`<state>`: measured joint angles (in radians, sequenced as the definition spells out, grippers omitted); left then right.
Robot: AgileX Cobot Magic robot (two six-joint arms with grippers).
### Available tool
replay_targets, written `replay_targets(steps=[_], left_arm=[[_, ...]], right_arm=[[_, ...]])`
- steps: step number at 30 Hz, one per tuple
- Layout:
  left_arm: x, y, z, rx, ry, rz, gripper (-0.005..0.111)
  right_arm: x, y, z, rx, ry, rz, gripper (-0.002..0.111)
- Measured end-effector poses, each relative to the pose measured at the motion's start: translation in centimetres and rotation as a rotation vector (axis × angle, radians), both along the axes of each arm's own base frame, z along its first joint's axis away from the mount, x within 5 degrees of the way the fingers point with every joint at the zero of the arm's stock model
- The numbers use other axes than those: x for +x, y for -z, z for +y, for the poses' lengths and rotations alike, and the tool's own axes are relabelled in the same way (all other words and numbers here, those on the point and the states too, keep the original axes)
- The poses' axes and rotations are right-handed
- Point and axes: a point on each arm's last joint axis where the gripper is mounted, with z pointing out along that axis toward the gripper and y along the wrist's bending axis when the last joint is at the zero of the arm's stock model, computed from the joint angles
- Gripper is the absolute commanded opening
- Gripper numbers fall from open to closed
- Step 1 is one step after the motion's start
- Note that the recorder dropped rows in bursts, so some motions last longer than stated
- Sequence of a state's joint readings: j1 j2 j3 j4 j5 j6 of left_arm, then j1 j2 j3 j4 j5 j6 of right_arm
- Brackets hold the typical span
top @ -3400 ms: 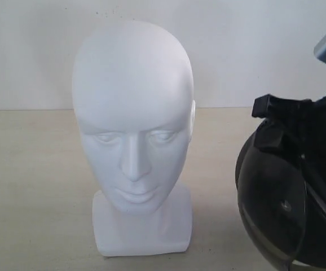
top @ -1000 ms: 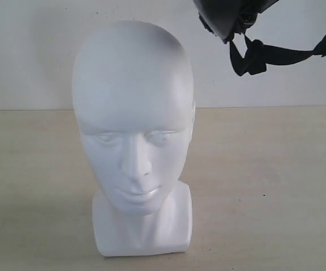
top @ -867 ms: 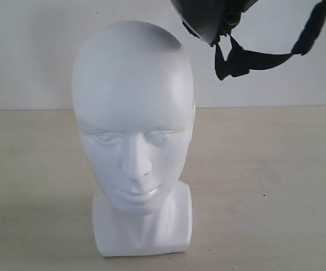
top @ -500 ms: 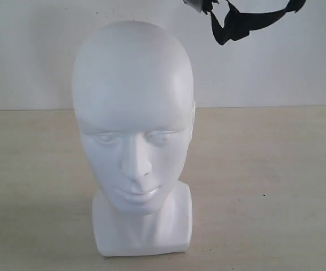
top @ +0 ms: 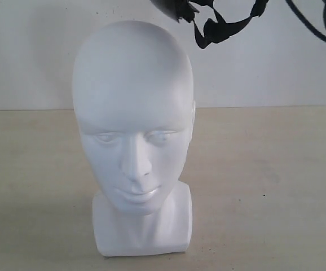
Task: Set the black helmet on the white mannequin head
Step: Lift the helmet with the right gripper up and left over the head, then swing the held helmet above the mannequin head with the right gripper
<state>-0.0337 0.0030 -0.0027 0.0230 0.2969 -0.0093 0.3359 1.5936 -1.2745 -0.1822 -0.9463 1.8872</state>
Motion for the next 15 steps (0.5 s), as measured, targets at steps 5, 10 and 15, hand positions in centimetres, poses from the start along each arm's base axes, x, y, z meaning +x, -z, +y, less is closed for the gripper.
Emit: replay_targets(steps=[5, 10, 15], left_arm=[[0.0, 0.0, 0.0, 0.000, 0.000, 0.000, 0.004], [0.0, 0.0, 0.0, 0.000, 0.000, 0.000, 0.004], [0.0, 0.0, 0.0, 0.000, 0.000, 0.000, 0.004]], right_arm=[[0.1, 0.1, 2.9, -0.008, 0.016, 0.006, 0.000], [0.1, 0.0, 4.0, -0.012, 0.037, -0.010, 0.000], [-0.1, -0.1, 5.3, -0.016, 0.034, -0.024, 0.000]])
